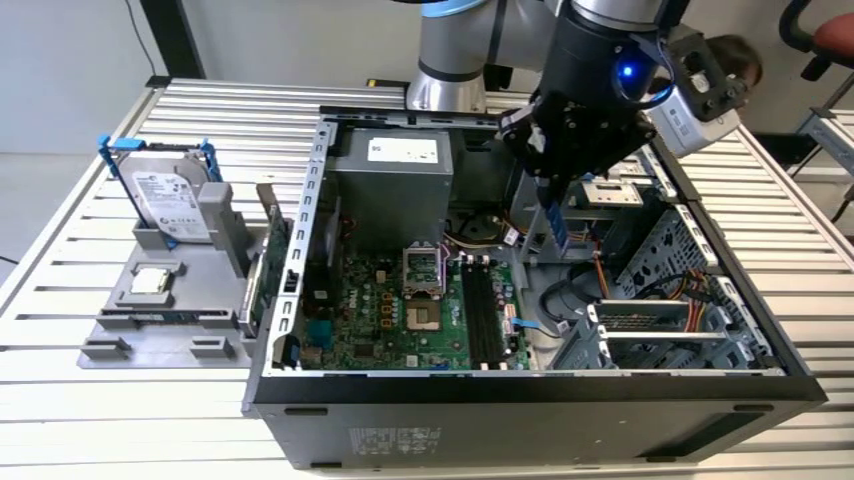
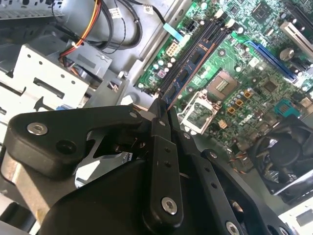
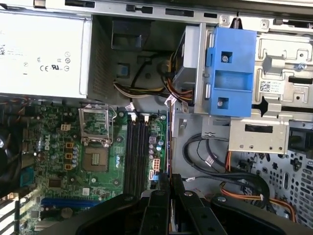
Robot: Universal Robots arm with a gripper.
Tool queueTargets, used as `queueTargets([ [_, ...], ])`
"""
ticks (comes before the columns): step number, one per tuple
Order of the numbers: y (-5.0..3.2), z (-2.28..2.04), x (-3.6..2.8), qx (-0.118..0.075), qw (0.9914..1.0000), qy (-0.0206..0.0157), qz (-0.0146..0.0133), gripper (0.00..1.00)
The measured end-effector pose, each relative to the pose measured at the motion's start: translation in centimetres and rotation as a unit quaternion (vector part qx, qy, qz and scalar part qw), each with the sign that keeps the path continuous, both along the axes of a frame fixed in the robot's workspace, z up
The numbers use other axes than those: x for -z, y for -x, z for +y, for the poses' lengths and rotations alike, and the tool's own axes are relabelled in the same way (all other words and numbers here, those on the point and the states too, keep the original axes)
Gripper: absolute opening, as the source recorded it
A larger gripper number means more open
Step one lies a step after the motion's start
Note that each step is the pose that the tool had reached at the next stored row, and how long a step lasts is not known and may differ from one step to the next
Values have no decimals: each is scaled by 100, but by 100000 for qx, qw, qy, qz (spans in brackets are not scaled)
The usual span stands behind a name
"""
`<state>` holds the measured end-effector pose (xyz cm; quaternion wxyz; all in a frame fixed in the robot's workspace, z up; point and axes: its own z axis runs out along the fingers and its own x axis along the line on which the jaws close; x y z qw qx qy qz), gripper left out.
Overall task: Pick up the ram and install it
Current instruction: 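Insert the ram into the slot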
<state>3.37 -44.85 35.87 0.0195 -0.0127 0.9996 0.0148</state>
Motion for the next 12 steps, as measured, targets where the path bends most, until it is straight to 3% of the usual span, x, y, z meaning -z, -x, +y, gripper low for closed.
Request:
queueTargets([
  [7, 5, 0, 95, 3918, 99923, 95, -3, 0],
  [10, 18, 0, 106, 4451, 99899, 690, -30, 0],
  [12, 39, -1, 124, 4573, 99891, 894, -37, 0],
])
